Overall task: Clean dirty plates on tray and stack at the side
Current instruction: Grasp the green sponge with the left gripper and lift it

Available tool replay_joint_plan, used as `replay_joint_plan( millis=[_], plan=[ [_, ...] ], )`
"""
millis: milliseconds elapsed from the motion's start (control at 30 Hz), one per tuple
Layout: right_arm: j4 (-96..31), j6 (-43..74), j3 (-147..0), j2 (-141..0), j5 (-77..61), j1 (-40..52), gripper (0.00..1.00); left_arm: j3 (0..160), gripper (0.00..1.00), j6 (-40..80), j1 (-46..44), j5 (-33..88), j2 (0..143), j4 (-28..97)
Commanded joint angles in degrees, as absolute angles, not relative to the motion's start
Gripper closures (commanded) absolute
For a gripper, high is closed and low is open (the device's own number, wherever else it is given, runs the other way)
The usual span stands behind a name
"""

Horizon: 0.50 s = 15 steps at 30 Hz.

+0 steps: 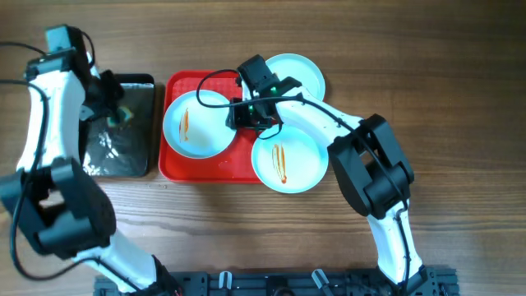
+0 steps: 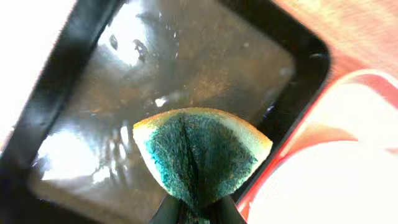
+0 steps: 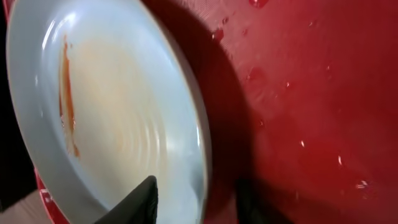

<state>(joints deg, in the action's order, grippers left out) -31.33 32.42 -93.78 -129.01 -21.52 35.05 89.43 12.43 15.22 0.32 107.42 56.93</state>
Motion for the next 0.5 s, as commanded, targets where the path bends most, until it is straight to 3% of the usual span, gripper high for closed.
replay_joint_plan(
  millis=[0, 300, 467],
  plan=[
    [-33.50, 29.58, -95.09, -129.08, -18.65, 34.79, 0.54, 90.30, 0.96, 8.69, 13.72, 0.91, 103.02, 59.55],
    [-33.91, 29.54, -95.09, -129.08, -18.57, 34.79, 0.44, 90.28, 0.96, 6.15, 12.05, -8.73, 102.13, 59.77],
    [-34.04, 29.61, -95.09, -129.08, -18.24, 34.63, 0.44, 90.24, 0.96, 4.27, 9.65, -4.80, 102.13, 59.29]
  ],
)
